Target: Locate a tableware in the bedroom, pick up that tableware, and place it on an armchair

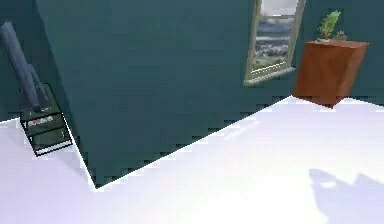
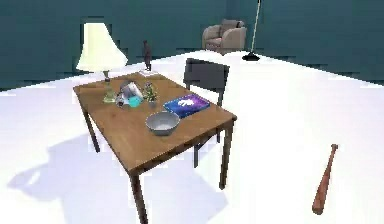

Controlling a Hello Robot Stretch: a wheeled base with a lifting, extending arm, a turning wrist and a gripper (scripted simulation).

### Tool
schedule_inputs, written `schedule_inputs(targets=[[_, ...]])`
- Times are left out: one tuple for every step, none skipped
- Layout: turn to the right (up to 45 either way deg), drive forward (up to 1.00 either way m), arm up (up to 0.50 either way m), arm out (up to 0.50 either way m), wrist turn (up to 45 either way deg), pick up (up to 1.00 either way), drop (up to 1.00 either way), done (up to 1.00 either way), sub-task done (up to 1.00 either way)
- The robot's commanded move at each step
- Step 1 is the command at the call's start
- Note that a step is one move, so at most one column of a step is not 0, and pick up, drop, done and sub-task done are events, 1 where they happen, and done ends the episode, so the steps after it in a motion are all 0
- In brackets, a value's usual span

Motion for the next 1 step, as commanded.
schedule_inputs(targets=[[45.0,0.00,0.00,0.00,0.0,0.00,0.00,0.00,0.00]])
